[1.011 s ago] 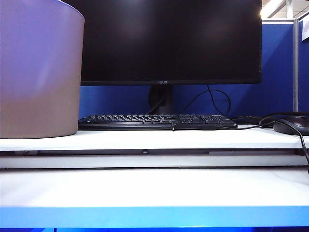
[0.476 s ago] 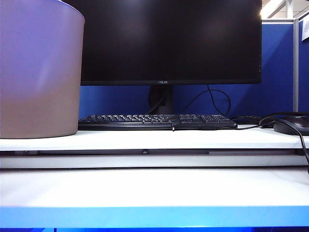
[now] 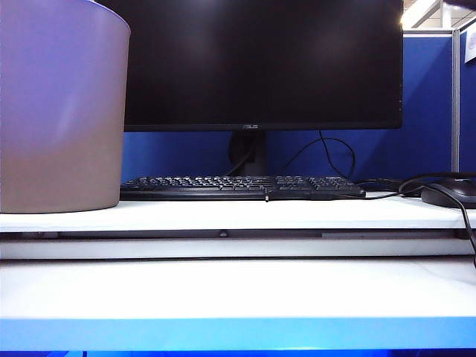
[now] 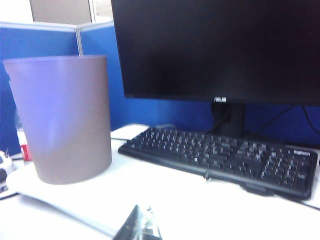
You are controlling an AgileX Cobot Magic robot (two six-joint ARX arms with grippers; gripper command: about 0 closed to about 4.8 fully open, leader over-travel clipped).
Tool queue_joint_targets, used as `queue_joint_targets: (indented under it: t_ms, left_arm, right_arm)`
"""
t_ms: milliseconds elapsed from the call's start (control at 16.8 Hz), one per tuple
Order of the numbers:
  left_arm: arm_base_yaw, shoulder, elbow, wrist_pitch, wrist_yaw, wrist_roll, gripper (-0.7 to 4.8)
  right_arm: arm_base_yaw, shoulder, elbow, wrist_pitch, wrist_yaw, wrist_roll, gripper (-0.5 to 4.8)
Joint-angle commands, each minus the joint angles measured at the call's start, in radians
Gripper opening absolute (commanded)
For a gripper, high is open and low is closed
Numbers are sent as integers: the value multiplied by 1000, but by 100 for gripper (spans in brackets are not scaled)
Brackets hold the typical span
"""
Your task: Pick up all paper balls from the table and place them in the pink trash can.
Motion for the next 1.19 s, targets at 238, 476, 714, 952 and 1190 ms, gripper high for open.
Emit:
queue_joint_targets:
  t_ms: [238, 476, 714, 952, 1190]
  left_arm:
    - [10, -3, -126, 238, -27, -12, -5]
    - [11, -3, -126, 244, -63, -12, -5]
    - [11, -3, -126, 243, -67, -12, -5]
    - [10, -3, -126, 233, -60, -12, -5]
    - [10, -3, -126, 233, -60, -12, -5]
  right_arm:
    - [0, -2, 4, -8, 2, -3, -5]
    - [0, -2, 4, -14, 2, -3, -5]
    - [0, -2, 4, -42, 2, -3, -5]
    - [0, -2, 4, -59, 2, -3, -5]
    - [0, -2, 4, -59, 2, -3, -5]
